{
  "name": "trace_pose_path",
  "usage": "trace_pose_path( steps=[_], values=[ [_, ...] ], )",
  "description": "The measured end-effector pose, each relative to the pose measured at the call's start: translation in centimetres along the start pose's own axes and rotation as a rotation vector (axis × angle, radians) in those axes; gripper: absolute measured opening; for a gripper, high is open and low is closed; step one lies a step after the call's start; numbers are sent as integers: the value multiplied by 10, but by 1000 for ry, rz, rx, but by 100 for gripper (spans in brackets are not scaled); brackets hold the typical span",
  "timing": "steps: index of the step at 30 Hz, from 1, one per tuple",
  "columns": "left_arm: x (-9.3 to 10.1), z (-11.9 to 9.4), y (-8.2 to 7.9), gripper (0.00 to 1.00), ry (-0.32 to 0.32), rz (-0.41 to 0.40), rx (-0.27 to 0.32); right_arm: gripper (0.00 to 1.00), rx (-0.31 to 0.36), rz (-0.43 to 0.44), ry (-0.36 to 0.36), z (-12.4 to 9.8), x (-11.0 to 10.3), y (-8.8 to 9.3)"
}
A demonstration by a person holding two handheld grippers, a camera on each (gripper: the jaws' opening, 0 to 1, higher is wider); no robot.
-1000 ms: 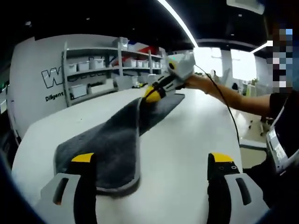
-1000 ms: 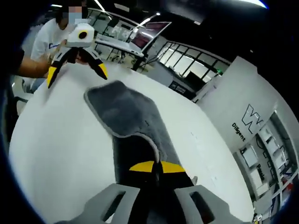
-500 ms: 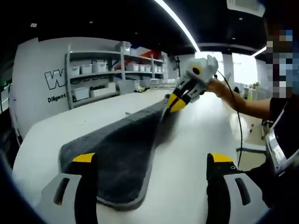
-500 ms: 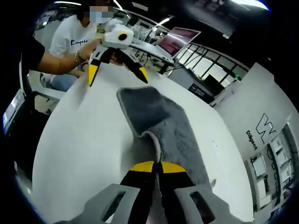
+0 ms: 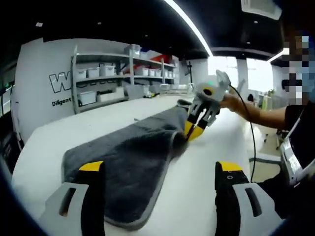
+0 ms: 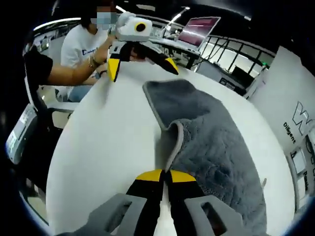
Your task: Open the folded towel by lifting each exposed corner and separating the folded layers until the towel lies flat within the target outline without major curled edges
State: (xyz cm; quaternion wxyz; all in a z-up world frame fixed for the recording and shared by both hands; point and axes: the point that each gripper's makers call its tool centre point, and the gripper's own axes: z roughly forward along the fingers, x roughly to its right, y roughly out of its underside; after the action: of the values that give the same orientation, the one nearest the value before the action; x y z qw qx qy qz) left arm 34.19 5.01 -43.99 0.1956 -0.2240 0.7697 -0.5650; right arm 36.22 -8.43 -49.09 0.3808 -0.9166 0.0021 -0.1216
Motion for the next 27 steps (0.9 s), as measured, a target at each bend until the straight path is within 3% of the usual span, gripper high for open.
trace_pose_path(
  steps=[4,7,9,13,15,21,27],
  values=[
    [-1,-1,3,90,-3,-11,0,2,-7,10,-2,3,0,2],
    [-1,-2,4,90,0,-15,-6,13,15,96,-43,5,-9,1],
    [1,-2,5,90,-2,-18,-3,14,23,91,-45,3,-10,1],
    [0,-4,5,90,-4,-35,1,25,112,99,18,-12,-8,-15],
    [1,-4,5,90,-6,-40,6,38,170,105,79,-25,-5,-26],
    [4,-1,4,89,-4,-57,9,79,166,116,231,-55,4,-23],
    [6,6,4,90,8,-69,-9,99,154,168,301,-80,9,5]
  ],
)
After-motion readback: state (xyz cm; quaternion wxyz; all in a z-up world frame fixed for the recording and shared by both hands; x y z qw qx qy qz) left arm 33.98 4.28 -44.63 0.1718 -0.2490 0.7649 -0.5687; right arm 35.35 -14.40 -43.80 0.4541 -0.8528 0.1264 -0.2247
